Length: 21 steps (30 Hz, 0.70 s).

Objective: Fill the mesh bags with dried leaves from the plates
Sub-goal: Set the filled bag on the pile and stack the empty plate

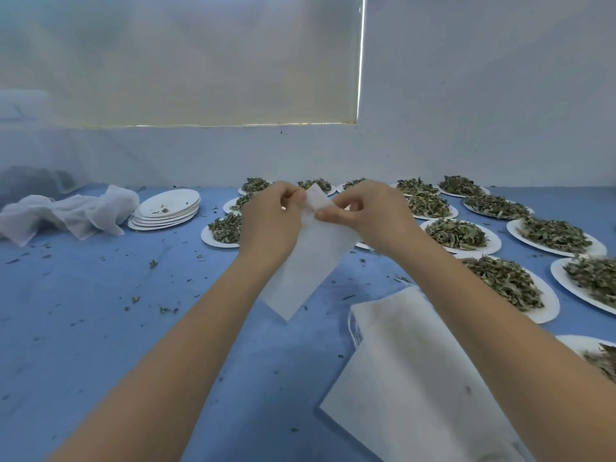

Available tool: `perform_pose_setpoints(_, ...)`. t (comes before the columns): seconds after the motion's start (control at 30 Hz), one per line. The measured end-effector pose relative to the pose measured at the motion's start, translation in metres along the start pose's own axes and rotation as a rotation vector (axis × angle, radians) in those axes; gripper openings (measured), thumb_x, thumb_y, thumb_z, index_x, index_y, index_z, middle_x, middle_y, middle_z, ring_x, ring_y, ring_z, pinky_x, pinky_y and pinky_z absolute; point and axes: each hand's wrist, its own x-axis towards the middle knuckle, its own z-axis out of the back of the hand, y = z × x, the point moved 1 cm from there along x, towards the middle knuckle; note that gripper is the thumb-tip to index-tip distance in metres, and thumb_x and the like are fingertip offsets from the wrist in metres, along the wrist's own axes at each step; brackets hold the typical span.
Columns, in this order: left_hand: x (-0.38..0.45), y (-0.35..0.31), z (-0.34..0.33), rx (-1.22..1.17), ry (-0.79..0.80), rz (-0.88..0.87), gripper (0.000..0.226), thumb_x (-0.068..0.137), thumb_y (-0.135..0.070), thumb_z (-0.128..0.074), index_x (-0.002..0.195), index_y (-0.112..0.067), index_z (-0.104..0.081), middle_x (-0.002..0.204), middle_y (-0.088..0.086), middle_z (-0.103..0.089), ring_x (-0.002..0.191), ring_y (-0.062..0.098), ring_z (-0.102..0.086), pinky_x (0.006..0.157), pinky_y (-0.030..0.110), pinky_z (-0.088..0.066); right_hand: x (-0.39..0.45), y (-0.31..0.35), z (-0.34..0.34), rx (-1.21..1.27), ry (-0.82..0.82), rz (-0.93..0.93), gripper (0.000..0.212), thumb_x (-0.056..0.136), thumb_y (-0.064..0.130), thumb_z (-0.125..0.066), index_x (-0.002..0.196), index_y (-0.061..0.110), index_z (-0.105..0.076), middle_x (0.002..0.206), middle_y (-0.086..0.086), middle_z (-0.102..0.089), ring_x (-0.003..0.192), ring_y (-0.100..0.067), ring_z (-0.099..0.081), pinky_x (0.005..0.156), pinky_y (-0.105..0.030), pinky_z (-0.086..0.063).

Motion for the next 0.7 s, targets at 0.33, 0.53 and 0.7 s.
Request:
perform_pose_setpoints(0.33, 0.032, 0.021, -0.015, -0.026, -0.049, -0.067, 0.011, 0.093, -0.025, -0.051, 0.086, -0.028, -0.059, 0.073, -0.025, -0.053, 0.070, -0.014, -0.048, 0.062, -0.003, -0.031, 0.040, 0.000, -0.017, -0.098, 0.120, 0.052, 0.053, 0.075, 0.035, -0.075, 0.052, 0.015, -0.031, 0.049, 0.005, -0.025, 0.047, -0.010, -0.023, 0.047, -0.025, -0.015)
perform_pose_setpoints(0.53, 0.043, 0.033, -0.021, -0.101, -0.072, -0.088, 0.012, 0.093, -0.023, -0.051, 0.084, -0.028, -0.057, 0.073, -0.025, -0.055, 0.072, -0.020, -0.047, 0.064, -0.001, -0.032, 0.056, -0.004, -0.035, 0.175, 0.250, -0.051, 0.037, 0.091, 0.030, -0.059, 0.064, 0.005, -0.058, 0.074, -0.013, -0.069, 0.081, -0.029, -0.066, 0.074, -0.036, -0.053)
perform_pose_setpoints(0.7, 0.043, 0.043, -0.016, 0.014, -0.058, -0.128, 0.022, 0.086, -0.021, -0.050, 0.107, -0.021, -0.059, 0.104, -0.015, -0.057, 0.099, 0.003, -0.049, 0.095, 0.018, -0.030, 0.066, -0.008, -0.043, 0.461, 0.458, -0.267, 0.037, 0.100, 0.031, -0.041, 0.111, 0.004, -0.064, 0.110, -0.017, -0.066, 0.106, -0.031, -0.061, 0.092, -0.046, -0.050)
